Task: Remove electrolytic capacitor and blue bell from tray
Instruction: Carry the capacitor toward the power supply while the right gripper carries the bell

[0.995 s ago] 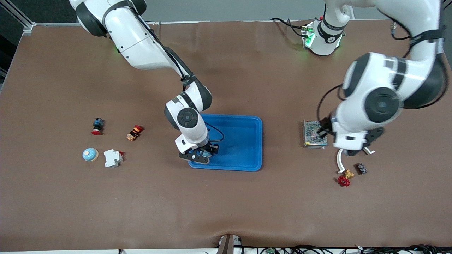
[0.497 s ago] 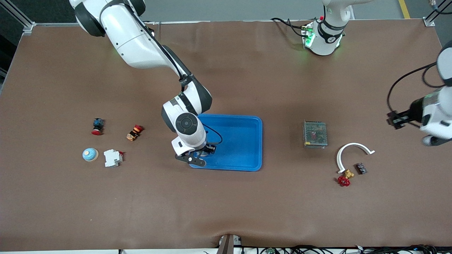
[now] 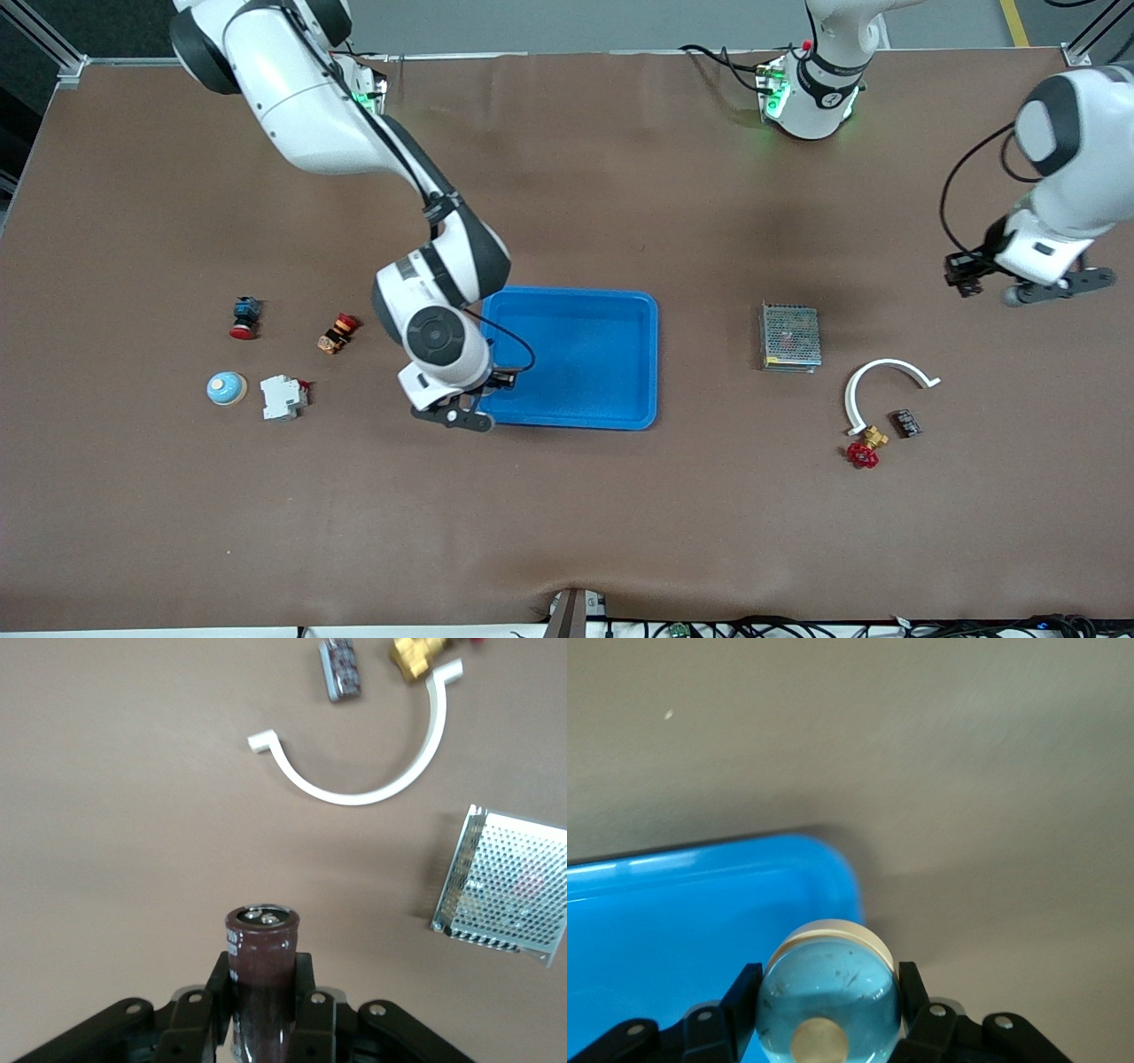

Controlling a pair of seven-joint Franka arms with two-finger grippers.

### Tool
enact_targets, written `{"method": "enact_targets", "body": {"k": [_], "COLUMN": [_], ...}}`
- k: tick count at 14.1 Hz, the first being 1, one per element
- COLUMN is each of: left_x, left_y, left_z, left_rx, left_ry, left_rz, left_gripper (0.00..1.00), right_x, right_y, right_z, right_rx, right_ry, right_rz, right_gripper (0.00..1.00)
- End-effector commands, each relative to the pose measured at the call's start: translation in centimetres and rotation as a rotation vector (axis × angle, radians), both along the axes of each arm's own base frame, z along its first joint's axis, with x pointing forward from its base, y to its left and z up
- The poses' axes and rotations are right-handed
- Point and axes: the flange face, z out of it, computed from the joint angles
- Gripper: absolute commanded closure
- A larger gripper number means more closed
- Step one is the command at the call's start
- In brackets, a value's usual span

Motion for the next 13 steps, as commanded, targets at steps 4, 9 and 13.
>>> {"method": "enact_targets", "body": {"k": [4,9,13], "left_x": [-1.5,-0.3,-0.1], "left_y": [-1.4,-1.3,-1.0], "left_z": [-5.4,-11.3,-14.7], "left_rx": [-0.020,-0.049,-0.062], "left_ry": [-0.009,-0.021,-0.023], "left_rz": [-0.038,-0.038,-0.036], "left_gripper": [1.00,1.00,1.00], "right_x": [2.0,2.1,1.1], "right_y": [-6.8,-11.8,-16.8], "right_z": [3.5,3.3,1.2], "right_rx": [0.049,0.069,0.082], "right_ry": [0.024,-0.023,-0.082], "right_rz": [0.164,0.206,0.280], "right_gripper": [1.00,1.00,1.00]}}
